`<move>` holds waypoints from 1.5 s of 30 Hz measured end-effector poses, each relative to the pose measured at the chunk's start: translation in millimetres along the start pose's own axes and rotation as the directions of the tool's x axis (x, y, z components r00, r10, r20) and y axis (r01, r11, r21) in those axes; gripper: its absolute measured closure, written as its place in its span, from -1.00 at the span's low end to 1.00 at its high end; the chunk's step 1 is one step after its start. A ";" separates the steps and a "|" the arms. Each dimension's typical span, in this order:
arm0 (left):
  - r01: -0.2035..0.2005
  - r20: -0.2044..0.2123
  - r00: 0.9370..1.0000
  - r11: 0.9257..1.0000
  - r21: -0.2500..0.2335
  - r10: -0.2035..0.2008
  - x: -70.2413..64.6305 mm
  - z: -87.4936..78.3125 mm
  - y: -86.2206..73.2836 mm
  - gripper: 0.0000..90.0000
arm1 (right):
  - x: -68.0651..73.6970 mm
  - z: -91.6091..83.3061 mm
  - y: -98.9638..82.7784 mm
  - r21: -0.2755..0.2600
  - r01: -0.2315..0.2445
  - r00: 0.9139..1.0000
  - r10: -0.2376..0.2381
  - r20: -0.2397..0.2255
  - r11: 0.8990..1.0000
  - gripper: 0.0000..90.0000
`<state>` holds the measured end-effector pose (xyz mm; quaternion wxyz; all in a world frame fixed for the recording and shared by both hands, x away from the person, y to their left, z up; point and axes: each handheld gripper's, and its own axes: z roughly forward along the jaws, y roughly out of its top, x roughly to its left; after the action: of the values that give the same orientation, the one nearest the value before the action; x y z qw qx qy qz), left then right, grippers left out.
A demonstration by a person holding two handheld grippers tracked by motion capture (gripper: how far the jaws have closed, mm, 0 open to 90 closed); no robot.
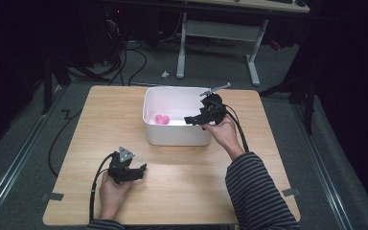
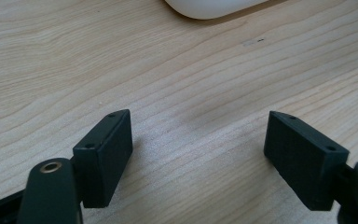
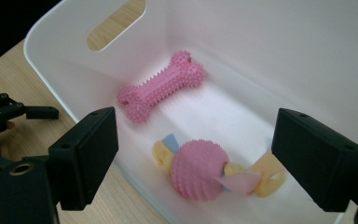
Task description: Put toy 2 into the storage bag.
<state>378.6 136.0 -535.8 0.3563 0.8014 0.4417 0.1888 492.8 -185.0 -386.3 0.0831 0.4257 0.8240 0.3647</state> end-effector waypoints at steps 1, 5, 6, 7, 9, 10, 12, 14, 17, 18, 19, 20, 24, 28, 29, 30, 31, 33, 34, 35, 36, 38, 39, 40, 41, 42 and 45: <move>-0.001 0.000 1.000 1.000 0.000 0.001 0.0 0.0 0.0 -0.47 | -0.3 -2.7 0.1 -0.008 0.002 1.000 -0.002 0.000 1.000 -0.67; 0.001 -0.001 1.000 1.000 -0.001 -0.001 -0.2 0.0 0.0 -0.47 | -0.3 -16.0 -1.3 -0.048 0.006 1.000 -0.006 0.009 0.999 -0.64; 0.000 -0.001 1.000 1.000 -0.001 0.000 -0.2 0.0 0.0 -0.47 | -0.4 -19.9 -2.0 -0.059 0.013 1.000 -0.012 0.012 0.998 -0.63; 0.000 -0.001 1.000 1.000 -0.001 0.000 -0.2 0.0 0.0 -0.47 | 0.1 -24.0 -2.8 -0.068 0.016 1.000 -0.015 0.017 0.998 -0.62; 0.000 -0.001 1.000 1.000 0.000 0.000 -0.2 0.0 0.0 -0.47 | 1.6 -33.0 -5.0 -0.087 0.031 0.999 -0.028 0.031 0.996 -0.60; 0.000 -0.001 1.000 1.000 -0.001 0.000 -0.2 0.0 0.0 -0.47 | 2.3 -37.4 -6.7 -0.100 0.034 0.999 -0.031 0.034 0.994 -0.59; 0.000 0.000 1.000 1.000 -0.002 0.000 -0.2 0.1 0.0 -0.47 | 2.8 -45.4 -10.4 -0.118 0.039 0.999 -0.035 0.037 0.992 -0.57; -0.001 0.000 1.000 1.000 -0.001 0.001 -0.2 0.1 0.0 -0.47 | 2.9 -52.8 -14.5 -0.132 0.043 0.998 -0.037 0.045 0.990 -0.56; -0.001 0.000 1.000 1.000 0.000 0.001 -0.2 0.1 0.0 -0.47 | 2.3 -63.4 -22.1 -0.156 0.041 0.998 -0.034 0.049 0.987 -0.55; -0.001 0.000 1.000 1.000 0.000 0.001 -0.2 0.1 0.0 -0.47 | 2.4 -65.7 -23.8 -0.159 0.041 0.998 -0.033 0.052 0.986 -0.54; -0.001 -0.001 1.000 1.000 0.000 0.001 -0.2 0.1 0.0 -0.47 | 2.5 -69.0 -26.5 -0.169 0.044 0.998 -0.035 0.055 0.985 -0.54; -0.001 -0.001 1.000 1.000 0.000 0.001 -0.2 0.0 0.0 -0.47 | 2.5 -70.3 -27.6 -0.170 0.047 0.998 -0.037 0.057 0.984 -0.54; -0.001 -0.001 1.000 1.000 0.000 0.001 -0.2 0.0 0.1 -0.47 | 2.3 -79.4 -36.5 -0.185 0.045 0.997 -0.033 0.063 0.982 -0.53; -0.001 -0.001 1.000 1.000 0.000 0.001 -0.2 0.0 0.0 -0.47 | 1.0 -84.3 -43.3 -0.188 0.047 0.997 -0.034 0.073 0.981 -0.53; -0.001 -0.001 1.000 1.000 0.000 0.001 -0.2 0.0 0.0 -0.47 | 0.6 -85.9 -45.3 -0.191 0.043 0.997 -0.029 0.074 0.981 -0.53; -0.001 -0.001 1.000 1.000 0.000 0.001 -0.2 0.0 0.1 -0.47 | -0.3 -87.4 -47.2 -0.196 0.044 0.997 -0.029 0.074 0.980 -0.53; -0.001 -0.001 1.000 1.000 0.000 0.001 -0.3 0.0 0.0 -0.47 | -0.7 -89.1 -49.4 -0.202 0.040 0.997 -0.025 0.076 0.979 -0.53; -0.003 0.000 1.000 1.000 0.000 0.003 -0.2 0.0 0.0 -0.47 | -1.8 -92.9 -53.9 -0.209 0.033 0.997 -0.017 0.080 0.977 -0.53; -0.003 0.000 1.000 1.000 0.000 0.003 -0.2 0.0 0.0 -0.47 | -2.6 -95.3 -57.0 -0.215 0.030 0.996 -0.012 0.083 0.976 -0.53; -0.003 0.000 1.000 1.000 0.000 0.003 -0.2 0.0 0.0 -0.47 | -3.2 -97.2 -59.5 -0.219 0.029 0.996 -0.010 0.086 0.975 -0.52; -0.004 0.000 1.000 1.000 0.000 0.004 -0.3 0.0 0.0 -0.47 | -3.7 -99.0 -62.1 -0.225 0.025 0.996 -0.005 0.088 0.974 -0.52; -0.004 -0.001 1.000 1.000 0.000 0.004 -0.3 0.0 0.0 -0.47 | -4.1 -102.3 -65.5 -0.223 0.025 0.995 -0.003 0.097 0.974 -0.52; -0.003 0.000 1.000 1.000 0.000 0.003 -0.3 0.0 0.0 -0.47 | -3.8 -105.0 -67.4 -0.227 0.031 0.994 -0.007 0.105 0.973 -0.51; -0.004 0.000 1.000 1.000 0.000 0.004 -0.3 0.0 0.0 -0.47 | -3.2 -107.2 -68.8 -0.231 0.034 0.994 -0.008 0.111 0.972 -0.51; -0.004 0.000 1.000 1.000 0.000 0.004 -0.3 0.0 0.0 -0.47 | -2.4 -108.9 -69.7 -0.233 0.037 0.993 -0.010 0.116 0.972 -0.51; -0.004 0.000 1.000 1.000 0.000 0.004 -0.3 0.1 0.0 -0.47 | -1.6 -111.5 -71.6 -0.243 0.043 0.993 -0.014 0.117 0.969 -0.50; -0.003 0.000 1.000 1.000 0.000 0.003 -0.3 0.1 0.0 -0.47 | -0.7 -115.4 -77.6 -0.253 0.038 0.993 -0.009 0.116 0.967 -0.50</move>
<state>378.5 135.7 -535.9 0.3561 0.8021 0.4404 0.1896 391.9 -275.5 -355.5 0.1882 0.4216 0.7691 0.4418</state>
